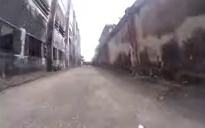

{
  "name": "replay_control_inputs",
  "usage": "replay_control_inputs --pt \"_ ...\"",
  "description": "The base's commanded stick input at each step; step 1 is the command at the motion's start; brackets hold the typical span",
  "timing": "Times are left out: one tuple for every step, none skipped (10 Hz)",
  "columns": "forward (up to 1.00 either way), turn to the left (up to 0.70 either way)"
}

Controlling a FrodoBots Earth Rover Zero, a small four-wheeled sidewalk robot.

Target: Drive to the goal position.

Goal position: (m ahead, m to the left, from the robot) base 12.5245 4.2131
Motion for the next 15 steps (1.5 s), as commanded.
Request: replay_control_inputs --pt "0.50 0.00" --pt "0.50 0.00" --pt "0.50 0.00" --pt "0.50 0.00" --pt "0.50 0.00" --pt "0.50 0.00" --pt "0.50 0.00" --pt "0.50 0.00" --pt "0.50 0.00" --pt "0.50 0.00" --pt "0.50 0.00" --pt "0.50 0.00" --pt "0.50 0.00" --pt "0.50 0.00" --pt "0.50 0.00"
